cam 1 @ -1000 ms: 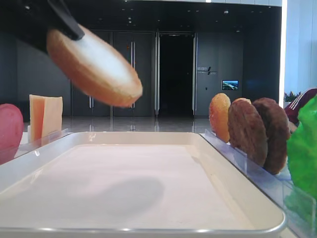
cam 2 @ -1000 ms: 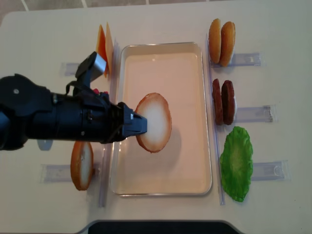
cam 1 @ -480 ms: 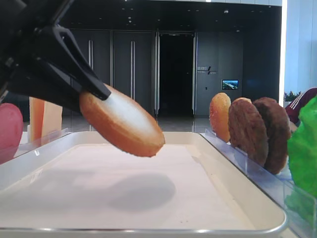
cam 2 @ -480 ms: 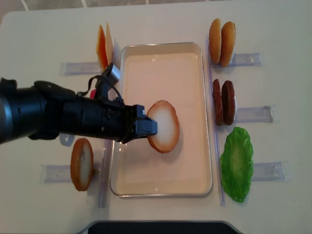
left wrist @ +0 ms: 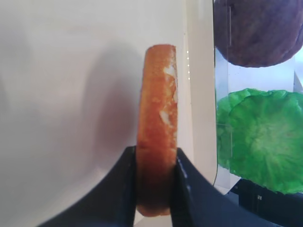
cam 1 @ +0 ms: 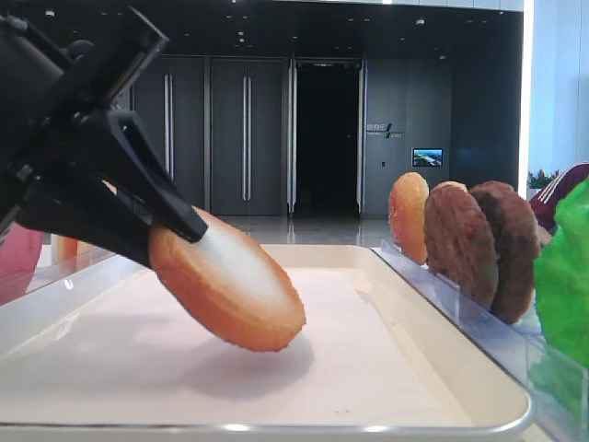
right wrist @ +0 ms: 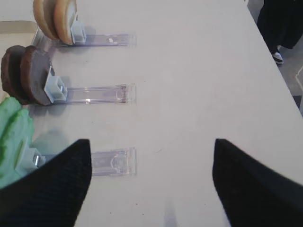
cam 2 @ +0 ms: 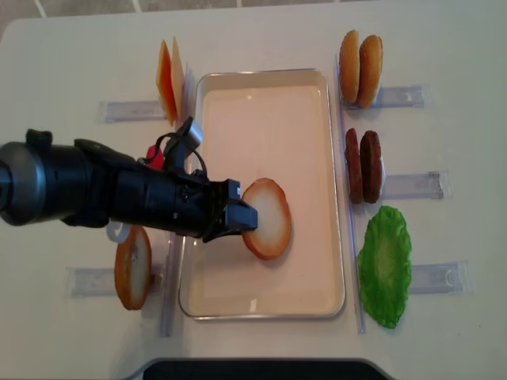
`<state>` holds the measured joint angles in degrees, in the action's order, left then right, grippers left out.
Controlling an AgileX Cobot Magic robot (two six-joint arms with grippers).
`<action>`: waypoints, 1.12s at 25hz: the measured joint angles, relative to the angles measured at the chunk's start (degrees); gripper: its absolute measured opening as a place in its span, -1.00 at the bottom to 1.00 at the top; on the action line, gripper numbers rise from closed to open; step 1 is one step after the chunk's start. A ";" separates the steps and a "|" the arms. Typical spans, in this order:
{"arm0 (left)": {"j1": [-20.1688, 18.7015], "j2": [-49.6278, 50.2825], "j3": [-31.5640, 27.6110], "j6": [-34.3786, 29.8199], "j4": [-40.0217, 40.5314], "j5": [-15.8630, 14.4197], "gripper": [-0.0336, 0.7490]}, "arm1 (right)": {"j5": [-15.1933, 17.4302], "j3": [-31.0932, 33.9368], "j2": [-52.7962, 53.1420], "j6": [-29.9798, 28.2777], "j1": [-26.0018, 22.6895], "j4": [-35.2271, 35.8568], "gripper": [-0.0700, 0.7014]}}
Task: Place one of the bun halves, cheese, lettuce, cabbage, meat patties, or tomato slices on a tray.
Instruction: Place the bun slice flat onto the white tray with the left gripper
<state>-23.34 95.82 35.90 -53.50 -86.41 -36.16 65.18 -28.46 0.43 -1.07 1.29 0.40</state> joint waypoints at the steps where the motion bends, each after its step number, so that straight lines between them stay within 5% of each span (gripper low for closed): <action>1: 0.00 0.25 0.00 -0.44 -0.32 0.00 -0.54 | 0.00 0.00 0.00 0.00 0.00 0.00 0.57; 28: 0.00 1.73 0.07 -5.75 -3.32 0.62 -0.55 | 0.00 0.00 0.00 0.00 0.00 0.00 0.57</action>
<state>-23.34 97.55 35.96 -59.25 -89.73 -35.54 65.18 -28.46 0.43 -1.07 1.29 0.40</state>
